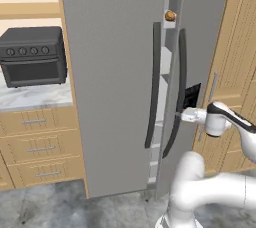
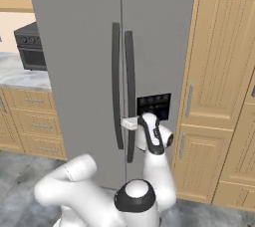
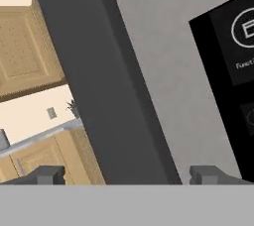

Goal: There's a chicken drumstick in the fridge that needs to be moved to the freezer for freezing. Pick up the chicken drumstick from the fridge, place it on any shelf in the freezer, and close the fridge and freezer doors when done.

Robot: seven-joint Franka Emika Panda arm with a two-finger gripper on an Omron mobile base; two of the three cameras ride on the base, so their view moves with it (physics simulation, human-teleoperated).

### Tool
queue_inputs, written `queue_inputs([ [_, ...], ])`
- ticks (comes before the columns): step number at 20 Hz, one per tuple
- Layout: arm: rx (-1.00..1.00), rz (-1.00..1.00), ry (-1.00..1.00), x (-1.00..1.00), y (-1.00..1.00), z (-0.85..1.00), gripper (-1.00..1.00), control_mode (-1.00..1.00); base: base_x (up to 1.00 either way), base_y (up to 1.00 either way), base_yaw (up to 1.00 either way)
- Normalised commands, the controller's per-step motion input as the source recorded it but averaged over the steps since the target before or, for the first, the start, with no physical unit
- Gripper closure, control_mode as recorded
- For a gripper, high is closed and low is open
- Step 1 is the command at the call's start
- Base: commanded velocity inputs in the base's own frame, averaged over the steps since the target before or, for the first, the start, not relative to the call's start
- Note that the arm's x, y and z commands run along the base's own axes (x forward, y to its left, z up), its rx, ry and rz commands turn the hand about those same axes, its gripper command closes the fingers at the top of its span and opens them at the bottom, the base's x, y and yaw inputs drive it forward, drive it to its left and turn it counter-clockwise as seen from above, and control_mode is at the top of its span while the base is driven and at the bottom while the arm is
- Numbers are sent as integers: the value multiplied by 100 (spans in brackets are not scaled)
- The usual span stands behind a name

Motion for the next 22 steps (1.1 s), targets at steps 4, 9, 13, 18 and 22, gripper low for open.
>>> queue_inputs([
  [4, 0, 0, 0, 100, 100, -51, -100, -100, 0, 0, 0],
  [9, 3, 0, 0, 96, 72, -23, -100, -100, 0, 0, 0],
  [13, 8, 4, 0, 87, 33, -8, -100, -100, 0, 0, 0],
  [18, 11, 13, 0, 81, 5, 0, -100, -100, 0, 0, 0],
  [22, 18, 28, 0, 70, 0, 0, -100, -100, 0, 0, 0],
])
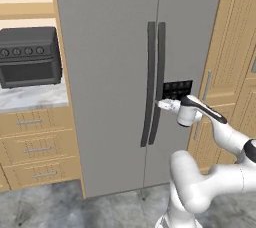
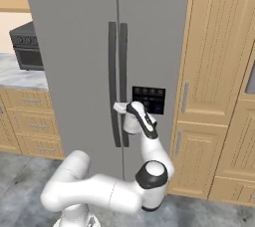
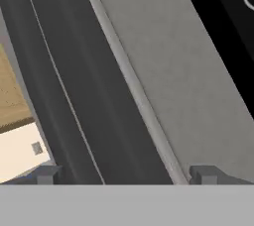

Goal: There's a chicken drumstick in the fridge that needs to be moved to the freezer for freezing. Pick up the chicken drumstick from the fridge, place it on any shelf in the freezer, and close the fridge and freezer doors when done.

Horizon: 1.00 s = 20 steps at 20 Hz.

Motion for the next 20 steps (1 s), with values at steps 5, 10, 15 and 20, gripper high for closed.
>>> queue_inputs([
  [5, 18, 36, 0, 68, -11, 0, -100, -100, 0, 0, 0],
  [10, 12, 29, 0, 44, -8, 0, -100, -100, 0, 0, 0],
  [15, -2, -6, 0, 60, 62, 0, -100, -100, 0, 0, 0],
  [20, -9, -27, 0, 100, 100, -2, -100, -100, 0, 0, 0],
])
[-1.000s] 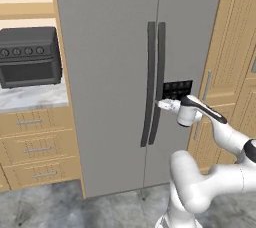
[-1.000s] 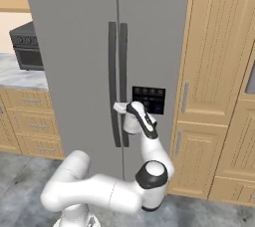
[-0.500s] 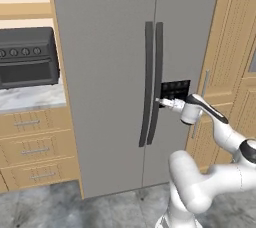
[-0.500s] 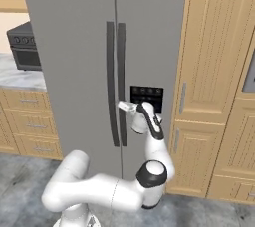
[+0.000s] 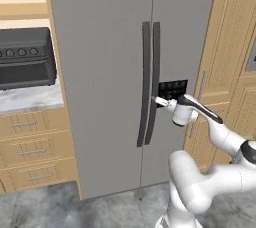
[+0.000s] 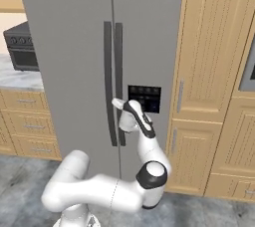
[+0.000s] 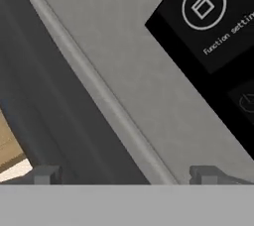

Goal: There's a chicken drumstick in the fridge that needs to be moved to the freezer for freezing. Pick up the chicken drumstick from the fridge, place it on any shelf in the freezer, and close the fridge and freezer doors when done.

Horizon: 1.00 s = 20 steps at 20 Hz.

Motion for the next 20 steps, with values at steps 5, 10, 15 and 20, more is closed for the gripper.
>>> queue_inputs([
  [5, -10, -30, 0, 100, 98, -3, -100, -100, 0, 0, 0],
  [10, -6, -29, -4, 37, 100, 6, -100, -100, 0, 0, 0],
  [15, -6, -27, -6, -5, 89, 26, -100, -100, 0, 0, 0],
  [20, -1, -28, -6, -10, 25, 38, -100, -100, 0, 0, 0],
])
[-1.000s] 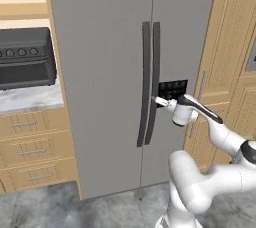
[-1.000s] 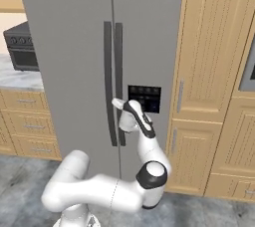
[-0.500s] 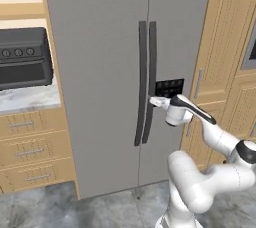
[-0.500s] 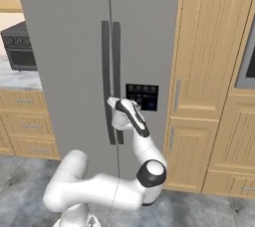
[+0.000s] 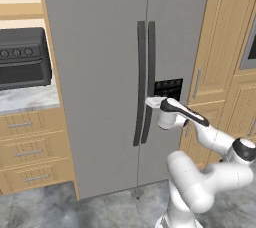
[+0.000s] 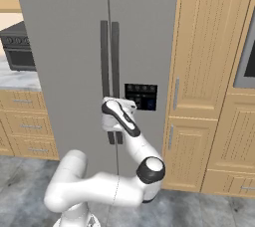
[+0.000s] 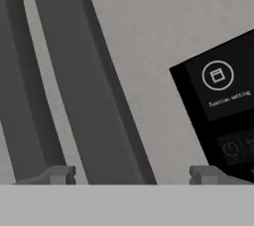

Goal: There's a chicken drumstick in the fridge that needs to be moved to the freezer for freezing. Pick up the chicken drumstick from the fridge, place it on any shelf in the freezer, and close the fridge and freezer doors when done.

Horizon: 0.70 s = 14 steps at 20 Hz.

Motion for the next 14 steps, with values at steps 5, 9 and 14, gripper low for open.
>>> queue_inputs([
  [5, 0, -24, -11, -12, 42, 48, -100, -100, 0, 0, 0],
  [9, 0, -16, -8, -2, 54, 35, -100, -100, 0, 0, 0],
  [14, -9, -17, -1, 26, 92, 0, -100, -100, 0, 0, 0],
])
